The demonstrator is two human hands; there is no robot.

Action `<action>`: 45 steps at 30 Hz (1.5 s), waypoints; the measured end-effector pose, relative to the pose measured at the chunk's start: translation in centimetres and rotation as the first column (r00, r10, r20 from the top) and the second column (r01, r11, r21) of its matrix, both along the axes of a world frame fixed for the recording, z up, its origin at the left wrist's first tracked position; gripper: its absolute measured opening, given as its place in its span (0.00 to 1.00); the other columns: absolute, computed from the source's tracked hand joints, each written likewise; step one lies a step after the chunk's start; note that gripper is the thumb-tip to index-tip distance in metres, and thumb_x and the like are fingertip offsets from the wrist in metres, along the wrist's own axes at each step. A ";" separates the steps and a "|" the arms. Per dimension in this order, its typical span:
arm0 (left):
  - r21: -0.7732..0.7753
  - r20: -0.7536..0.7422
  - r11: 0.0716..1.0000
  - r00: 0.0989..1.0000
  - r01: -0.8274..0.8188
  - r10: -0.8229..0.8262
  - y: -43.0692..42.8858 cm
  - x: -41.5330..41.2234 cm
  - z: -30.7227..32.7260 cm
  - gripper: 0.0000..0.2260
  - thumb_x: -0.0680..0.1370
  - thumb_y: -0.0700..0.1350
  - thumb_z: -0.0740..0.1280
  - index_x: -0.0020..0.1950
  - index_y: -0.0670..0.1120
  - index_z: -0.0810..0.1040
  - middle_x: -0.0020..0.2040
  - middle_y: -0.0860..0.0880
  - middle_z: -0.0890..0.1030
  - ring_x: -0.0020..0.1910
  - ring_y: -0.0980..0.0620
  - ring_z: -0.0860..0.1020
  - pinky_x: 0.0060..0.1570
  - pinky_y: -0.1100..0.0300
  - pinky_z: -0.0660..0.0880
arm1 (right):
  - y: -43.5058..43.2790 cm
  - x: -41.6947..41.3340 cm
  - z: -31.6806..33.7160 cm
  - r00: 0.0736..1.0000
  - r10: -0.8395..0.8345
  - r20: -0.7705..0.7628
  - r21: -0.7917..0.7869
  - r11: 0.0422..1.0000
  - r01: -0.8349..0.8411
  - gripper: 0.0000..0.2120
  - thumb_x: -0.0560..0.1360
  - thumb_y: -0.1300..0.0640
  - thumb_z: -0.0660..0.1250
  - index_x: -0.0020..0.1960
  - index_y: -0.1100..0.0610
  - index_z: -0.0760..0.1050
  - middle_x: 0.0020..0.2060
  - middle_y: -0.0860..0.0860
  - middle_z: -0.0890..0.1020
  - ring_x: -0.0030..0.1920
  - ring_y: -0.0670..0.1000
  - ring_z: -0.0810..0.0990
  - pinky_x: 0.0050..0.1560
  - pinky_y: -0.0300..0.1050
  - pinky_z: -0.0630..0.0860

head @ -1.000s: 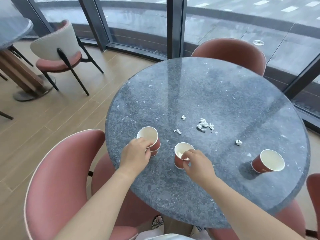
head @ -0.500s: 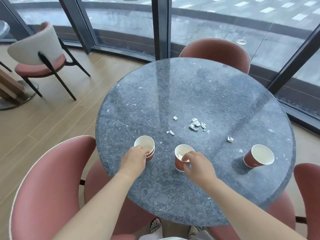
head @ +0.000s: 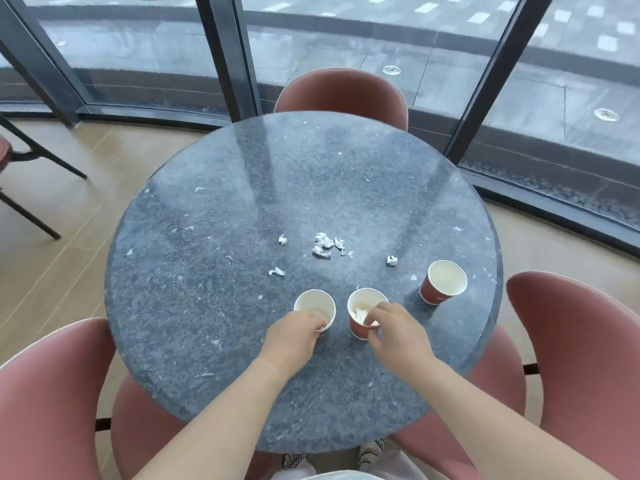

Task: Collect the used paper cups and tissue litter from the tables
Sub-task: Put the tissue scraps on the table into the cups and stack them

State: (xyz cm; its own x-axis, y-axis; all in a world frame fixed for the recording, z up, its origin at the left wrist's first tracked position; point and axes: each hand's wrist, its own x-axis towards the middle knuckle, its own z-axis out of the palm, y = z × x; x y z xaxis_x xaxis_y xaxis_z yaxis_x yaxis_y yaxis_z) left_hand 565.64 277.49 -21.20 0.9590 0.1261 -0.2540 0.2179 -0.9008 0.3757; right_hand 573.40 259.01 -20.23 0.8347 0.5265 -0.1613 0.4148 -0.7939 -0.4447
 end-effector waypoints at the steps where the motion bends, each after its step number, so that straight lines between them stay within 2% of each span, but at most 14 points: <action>1: -0.005 0.007 1.000 1.000 0.027 -0.027 -0.9 0.7 0.0 0.10 0.78 0.41 0.58 0.53 0.50 0.77 0.51 0.51 0.78 0.53 0.47 0.74 0.46 0.52 0.75 | -0.8 0.2 0.0 1.000 -0.017 0.008 -0.002 1.000 0.017 0.09 0.73 0.59 0.61 0.51 0.52 0.76 0.52 0.44 0.77 0.57 0.48 0.71 0.45 0.45 0.72; 5: -0.029 0.049 0.994 0.993 0.107 -0.105 -3.7 3.3 -0.3 0.12 0.79 0.43 0.58 0.58 0.54 0.76 0.55 0.54 0.77 0.57 0.50 0.72 0.49 0.53 0.75 | -3.5 0.9 -0.3 0.996 -0.073 0.046 0.004 0.997 0.073 0.09 0.73 0.60 0.62 0.51 0.54 0.77 0.52 0.45 0.77 0.57 0.49 0.71 0.47 0.45 0.72; 11: 0.056 -0.016 0.983 0.985 0.173 -0.172 -5.6 4.9 -0.9 0.13 0.77 0.41 0.58 0.56 0.53 0.76 0.54 0.54 0.77 0.55 0.48 0.73 0.43 0.56 0.71 | -6.3 1.4 -1.6 0.999 -0.040 0.033 -0.051 0.998 0.042 0.10 0.73 0.59 0.61 0.52 0.53 0.77 0.53 0.47 0.78 0.55 0.52 0.73 0.51 0.44 0.67; 15: 0.083 -0.007 0.983 0.986 0.164 -0.164 -6.5 6.3 -0.3 0.11 0.75 0.40 0.58 0.52 0.51 0.76 0.50 0.52 0.77 0.52 0.47 0.75 0.40 0.55 0.71 | -6.7 1.8 -1.1 0.993 -0.095 0.068 0.067 0.994 0.090 0.09 0.72 0.59 0.63 0.50 0.54 0.78 0.49 0.48 0.80 0.52 0.54 0.74 0.49 0.46 0.71; 17: 0.081 0.038 0.984 0.986 0.158 -0.161 -7.0 7.4 0.4 0.11 0.74 0.41 0.58 0.52 0.52 0.76 0.49 0.52 0.77 0.52 0.47 0.75 0.41 0.54 0.72 | -6.9 2.2 -0.2 0.988 -0.126 0.094 0.144 0.983 0.112 0.07 0.71 0.61 0.65 0.47 0.56 0.79 0.45 0.50 0.81 0.50 0.55 0.76 0.45 0.48 0.73; 21: 0.062 0.158 0.991 0.980 0.117 -0.125 -7.6 9.5 1.7 0.11 0.74 0.41 0.60 0.51 0.52 0.77 0.48 0.53 0.77 0.51 0.49 0.75 0.37 0.58 0.67 | -7.5 3.8 1.8 0.970 -0.164 0.181 0.248 0.962 0.116 0.04 0.69 0.63 0.68 0.43 0.57 0.79 0.41 0.50 0.81 0.46 0.56 0.77 0.36 0.48 0.74; 26: 0.092 0.167 0.989 0.977 0.116 -0.130 -7.7 10.8 2.3 0.11 0.76 0.41 0.59 0.53 0.52 0.76 0.47 0.53 0.77 0.50 0.49 0.75 0.38 0.57 0.70 | -8.3 6.5 4.1 0.928 -0.247 0.278 0.327 0.933 0.150 0.06 0.68 0.64 0.71 0.43 0.56 0.79 0.41 0.48 0.82 0.44 0.53 0.78 0.34 0.41 0.70; 28: 0.086 0.162 0.989 0.978 0.121 -0.133 -8.1 11.0 2.4 0.11 0.76 0.41 0.59 0.54 0.52 0.77 0.48 0.53 0.77 0.51 0.49 0.75 0.38 0.56 0.72 | -8.9 7.4 4.6 0.919 -0.261 0.296 0.319 0.934 0.162 0.06 0.68 0.64 0.71 0.43 0.55 0.79 0.41 0.47 0.82 0.45 0.52 0.77 0.36 0.40 0.67; 33: 0.082 0.130 0.989 0.982 0.125 -0.135 -9.1 10.9 2.3 0.10 0.76 0.42 0.59 0.53 0.51 0.76 0.48 0.53 0.77 0.50 0.49 0.75 0.39 0.55 0.74 | -10.7 8.5 4.2 0.918 -0.267 0.293 0.297 0.938 0.178 0.05 0.70 0.64 0.70 0.44 0.57 0.79 0.42 0.49 0.82 0.44 0.54 0.77 0.38 0.44 0.71; 36: 0.085 0.118 0.990 0.985 0.113 -0.123 -9.3 10.9 2.0 0.10 0.76 0.42 0.59 0.52 0.51 0.76 0.48 0.53 0.77 0.50 0.48 0.75 0.40 0.54 0.74 | -11.3 8.7 3.3 0.928 -0.246 0.281 0.247 0.953 0.178 0.05 0.70 0.64 0.69 0.44 0.57 0.79 0.42 0.49 0.82 0.44 0.55 0.76 0.38 0.44 0.70; 41: 0.097 0.104 0.988 0.986 0.124 -0.134 -9.8 10.9 1.5 0.13 0.77 0.42 0.59 0.58 0.53 0.77 0.53 0.55 0.78 0.54 0.49 0.73 0.44 0.55 0.73 | -12.1 9.2 1.3 0.959 -0.195 0.207 0.163 0.973 0.162 0.05 0.73 0.61 0.66 0.48 0.56 0.79 0.46 0.49 0.81 0.50 0.54 0.75 0.39 0.42 0.65; 45: 0.154 0.062 0.978 0.986 0.141 -0.152 -10.1 11.1 1.5 0.14 0.77 0.41 0.59 0.59 0.53 0.76 0.55 0.54 0.77 0.56 0.48 0.73 0.48 0.54 0.73 | -12.1 10.0 0.0 0.984 -0.123 0.132 0.093 0.989 0.111 0.07 0.74 0.59 0.64 0.50 0.54 0.78 0.49 0.48 0.79 0.53 0.52 0.73 0.42 0.43 0.67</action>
State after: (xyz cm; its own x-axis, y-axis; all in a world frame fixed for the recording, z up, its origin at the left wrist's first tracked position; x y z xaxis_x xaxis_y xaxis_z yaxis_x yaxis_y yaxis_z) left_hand 576.79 267.38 -19.72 0.9850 0.0141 -0.1720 0.0567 -0.9678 0.2451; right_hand 583.36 246.94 -20.18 0.9024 0.4309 0.0002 0.3831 -0.8021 -0.4581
